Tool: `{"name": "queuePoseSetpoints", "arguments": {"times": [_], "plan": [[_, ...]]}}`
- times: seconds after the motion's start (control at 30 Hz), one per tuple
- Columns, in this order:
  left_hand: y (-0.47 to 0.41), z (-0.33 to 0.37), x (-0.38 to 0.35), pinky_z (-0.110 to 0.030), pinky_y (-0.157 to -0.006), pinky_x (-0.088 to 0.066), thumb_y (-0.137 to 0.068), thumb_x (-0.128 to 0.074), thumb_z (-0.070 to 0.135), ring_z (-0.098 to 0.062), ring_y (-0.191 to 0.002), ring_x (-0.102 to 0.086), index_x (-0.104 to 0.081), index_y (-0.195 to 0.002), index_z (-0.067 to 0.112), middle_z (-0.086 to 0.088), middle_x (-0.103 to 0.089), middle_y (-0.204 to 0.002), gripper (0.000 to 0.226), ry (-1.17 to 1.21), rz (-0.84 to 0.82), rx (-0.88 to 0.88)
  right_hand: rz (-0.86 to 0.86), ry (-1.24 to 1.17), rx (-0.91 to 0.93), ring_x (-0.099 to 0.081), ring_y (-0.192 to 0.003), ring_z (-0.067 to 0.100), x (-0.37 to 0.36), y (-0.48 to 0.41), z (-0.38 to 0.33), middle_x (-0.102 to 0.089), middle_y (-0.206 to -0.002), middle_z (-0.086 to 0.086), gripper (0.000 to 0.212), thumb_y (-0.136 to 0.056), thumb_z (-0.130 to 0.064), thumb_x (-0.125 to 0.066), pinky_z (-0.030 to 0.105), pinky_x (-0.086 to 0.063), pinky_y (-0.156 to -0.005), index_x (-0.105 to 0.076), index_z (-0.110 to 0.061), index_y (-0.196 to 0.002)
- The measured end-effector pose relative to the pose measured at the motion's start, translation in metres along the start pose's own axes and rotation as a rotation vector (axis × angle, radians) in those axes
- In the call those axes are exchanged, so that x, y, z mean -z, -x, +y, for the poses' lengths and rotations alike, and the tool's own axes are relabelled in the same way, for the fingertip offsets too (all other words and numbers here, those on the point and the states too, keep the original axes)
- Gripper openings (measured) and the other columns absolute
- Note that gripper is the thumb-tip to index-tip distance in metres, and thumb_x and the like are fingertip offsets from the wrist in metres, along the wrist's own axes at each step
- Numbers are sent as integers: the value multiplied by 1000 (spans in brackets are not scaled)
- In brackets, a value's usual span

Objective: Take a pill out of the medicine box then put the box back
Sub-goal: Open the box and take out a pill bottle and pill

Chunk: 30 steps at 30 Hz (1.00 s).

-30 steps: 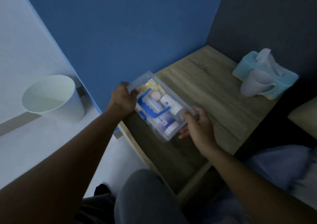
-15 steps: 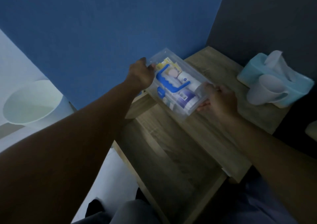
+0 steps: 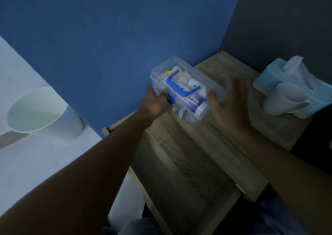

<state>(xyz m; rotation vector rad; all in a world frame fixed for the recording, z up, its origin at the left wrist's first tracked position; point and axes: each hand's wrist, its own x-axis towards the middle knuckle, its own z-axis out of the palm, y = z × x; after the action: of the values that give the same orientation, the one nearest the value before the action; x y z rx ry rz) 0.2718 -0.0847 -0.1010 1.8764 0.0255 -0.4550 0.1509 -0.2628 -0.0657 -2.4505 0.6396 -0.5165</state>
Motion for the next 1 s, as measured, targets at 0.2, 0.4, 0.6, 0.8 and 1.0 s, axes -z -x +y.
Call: {"name": "queuePoseSetpoints", "arguments": {"times": [0.2,0.4,0.6,0.8,1.0], "plan": [[8,0,-18,-33,-68,-60,-91,-60,41,-20,-69,-68,-57,-111,8,-12,-67,-97,38,394,10,180,-315,239,229,-3,-155,24,-4,6,5,-4,-169,2,92,-84,-79,-32,53,-22,-122,-12,-28,-158],[9,7,-17,-37,-80,-59,-88,-60,43,-19,-78,-65,-64,-92,20,-4,-69,-90,23,220,126,119,-255,321,204,1,-155,23,-13,5,3,-2,-169,2,91,-86,-78,-32,47,-18,-122,-11,-26,-159],[21,-15,-8,-38,-91,-56,-95,-51,22,-23,-101,-68,-67,-124,17,-9,-72,-116,33,-200,155,-186,-241,294,184,0,-155,21,-16,4,5,-3,-169,-1,94,-84,-80,-36,48,-21,-119,-13,-28,-158],[26,-24,-1,-37,-104,-42,-101,-34,33,-30,-125,-53,-19,-155,24,-15,-47,-147,56,-607,-137,-311,-342,362,197,1,-155,27,-8,2,-1,1,-169,3,121,-66,-80,-62,53,-26,-117,-5,-26,-158],[31,-9,12,-39,-123,-14,-94,-46,12,-25,-152,-9,-7,-155,8,-11,-9,-164,73,-714,-96,-435,-437,372,177,-27,-149,25,20,-14,-21,-19,-166,3,114,-66,-74,-71,43,-35,-112,-21,-24,-156]]}}
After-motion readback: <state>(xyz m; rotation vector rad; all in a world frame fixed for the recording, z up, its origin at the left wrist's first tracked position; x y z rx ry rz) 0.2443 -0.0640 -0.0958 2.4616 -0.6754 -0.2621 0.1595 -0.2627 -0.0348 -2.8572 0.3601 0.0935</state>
